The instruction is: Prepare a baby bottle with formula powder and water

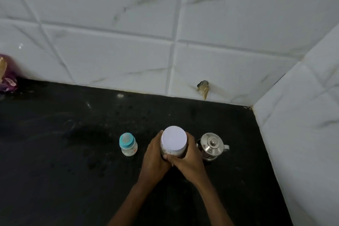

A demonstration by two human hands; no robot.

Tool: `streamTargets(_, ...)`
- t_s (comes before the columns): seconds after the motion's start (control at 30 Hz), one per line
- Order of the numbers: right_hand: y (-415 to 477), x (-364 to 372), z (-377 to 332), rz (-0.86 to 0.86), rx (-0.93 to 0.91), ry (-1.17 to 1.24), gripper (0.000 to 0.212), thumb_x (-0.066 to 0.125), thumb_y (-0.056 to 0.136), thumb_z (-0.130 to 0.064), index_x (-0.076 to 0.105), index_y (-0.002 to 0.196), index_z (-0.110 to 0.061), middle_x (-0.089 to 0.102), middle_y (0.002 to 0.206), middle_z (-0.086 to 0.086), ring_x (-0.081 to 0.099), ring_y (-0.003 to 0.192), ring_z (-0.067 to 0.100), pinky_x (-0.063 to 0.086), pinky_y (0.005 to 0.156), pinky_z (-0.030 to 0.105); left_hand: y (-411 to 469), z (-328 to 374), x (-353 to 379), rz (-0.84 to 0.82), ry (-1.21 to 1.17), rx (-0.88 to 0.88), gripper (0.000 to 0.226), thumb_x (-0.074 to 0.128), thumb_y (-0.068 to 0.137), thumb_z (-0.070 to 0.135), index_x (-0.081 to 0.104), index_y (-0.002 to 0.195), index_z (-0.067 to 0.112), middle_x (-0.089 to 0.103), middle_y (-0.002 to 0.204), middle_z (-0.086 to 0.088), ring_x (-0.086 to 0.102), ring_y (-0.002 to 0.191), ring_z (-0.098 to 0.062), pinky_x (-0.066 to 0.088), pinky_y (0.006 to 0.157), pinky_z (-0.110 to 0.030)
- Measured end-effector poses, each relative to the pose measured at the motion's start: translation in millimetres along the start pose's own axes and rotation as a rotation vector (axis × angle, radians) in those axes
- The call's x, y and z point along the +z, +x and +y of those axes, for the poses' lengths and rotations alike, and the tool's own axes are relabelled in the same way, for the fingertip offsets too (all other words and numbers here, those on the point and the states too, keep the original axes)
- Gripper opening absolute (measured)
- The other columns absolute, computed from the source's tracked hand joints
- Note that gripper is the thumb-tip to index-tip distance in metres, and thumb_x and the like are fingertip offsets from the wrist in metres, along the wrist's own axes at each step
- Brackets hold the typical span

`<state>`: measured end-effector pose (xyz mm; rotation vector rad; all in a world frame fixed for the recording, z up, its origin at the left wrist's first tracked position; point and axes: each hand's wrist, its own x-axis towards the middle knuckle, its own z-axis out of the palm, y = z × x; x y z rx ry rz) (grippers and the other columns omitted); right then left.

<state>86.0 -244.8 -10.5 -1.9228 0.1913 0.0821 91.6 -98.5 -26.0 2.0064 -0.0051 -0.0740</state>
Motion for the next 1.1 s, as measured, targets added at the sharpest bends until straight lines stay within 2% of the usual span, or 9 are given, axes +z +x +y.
streamTargets(0.17,1.6,11.7,21.7,-0.027,0.024,0.009,0.094,0.094,0.066,-0.027,0.04,0.142,-0.039,0.051,0.139,-0.024,0.048,0.129,-0.009,0.046,0.106,0.02,-0.5,-22.1,9.7,-0.024,0.02,-0.054,0.096,0.087,0.074,0.035,0.034,0.154,0.031,0.046,0.155,0.012,0.042,0.143,-0.004,0.041,0.118,-0.037)
streamTargets(0.3,2.8,14.9,26.5,-0.034,0.028,0.01,0.093,0.094,0.067,-0.028,0.039,0.141,-0.041,0.051,0.139,-0.024,0.048,0.129,-0.009,0.045,0.106,0.019,-0.4,-24.6,11.2,-0.029,0.022,-0.067,0.095,0.086,0.075,0.034,0.035,0.154,0.028,0.046,0.155,0.01,0.042,0.143,-0.006,0.04,0.118,-0.034)
streamTargets(0.7,2.1,18.0,35.6,-0.017,0.032,0.003,0.093,0.094,0.065,-0.031,0.04,0.14,-0.04,0.052,0.139,-0.021,0.05,0.13,-0.004,0.048,0.11,0.031,2.5,-39.0,15.8,-0.067,0.068,-0.051,0.098,0.084,0.075,0.032,0.03,0.156,0.028,0.041,0.159,0.008,0.038,0.147,-0.007,0.039,0.119,-0.04)
streamTargets(0.87,0.5,18.3,35.9,-0.023,0.039,-0.001,0.095,0.092,0.067,-0.03,0.038,0.144,-0.038,0.05,0.143,-0.019,0.047,0.133,-0.006,0.045,0.113,0.031,0.4,-36.8,16.1,-0.094,0.092,-0.036,0.104,0.084,0.078,0.026,0.021,0.16,0.015,0.028,0.166,0.001,0.025,0.152,-0.01,0.024,0.121,-0.025)
streamTargets(1.1,-11.4,14.9,38.5,-0.022,0.02,-0.032,0.109,0.09,0.065,-0.038,0.028,0.155,-0.029,0.043,0.155,-0.011,0.04,0.144,0.004,0.04,0.118,0.04,-13.9,-34.5,7.0,-0.131,0.115,-0.064,0.11,0.074,0.074,0.002,0.01,0.162,0.014,0.017,0.169,-0.002,0.016,0.156,-0.015,0.019,0.123,-0.027)
